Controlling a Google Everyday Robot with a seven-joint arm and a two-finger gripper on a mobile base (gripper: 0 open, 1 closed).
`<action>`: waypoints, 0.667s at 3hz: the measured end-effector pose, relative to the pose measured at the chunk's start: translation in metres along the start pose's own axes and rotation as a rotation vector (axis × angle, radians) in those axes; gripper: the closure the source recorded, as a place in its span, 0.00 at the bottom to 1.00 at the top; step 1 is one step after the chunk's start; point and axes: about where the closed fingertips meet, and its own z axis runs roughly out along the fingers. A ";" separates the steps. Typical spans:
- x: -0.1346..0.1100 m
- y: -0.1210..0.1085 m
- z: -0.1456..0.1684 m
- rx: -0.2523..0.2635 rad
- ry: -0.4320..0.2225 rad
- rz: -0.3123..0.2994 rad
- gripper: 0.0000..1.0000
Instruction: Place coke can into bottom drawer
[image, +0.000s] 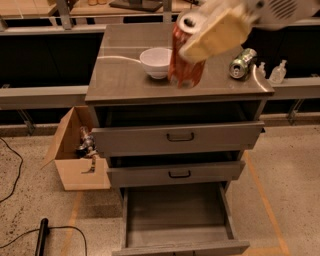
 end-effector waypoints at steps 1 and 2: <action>0.045 0.033 0.065 -0.046 0.081 0.011 1.00; 0.087 0.064 0.096 -0.106 0.168 0.024 1.00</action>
Offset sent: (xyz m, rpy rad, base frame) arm 0.0089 0.0192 -0.0827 -0.0602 0.0716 -0.0061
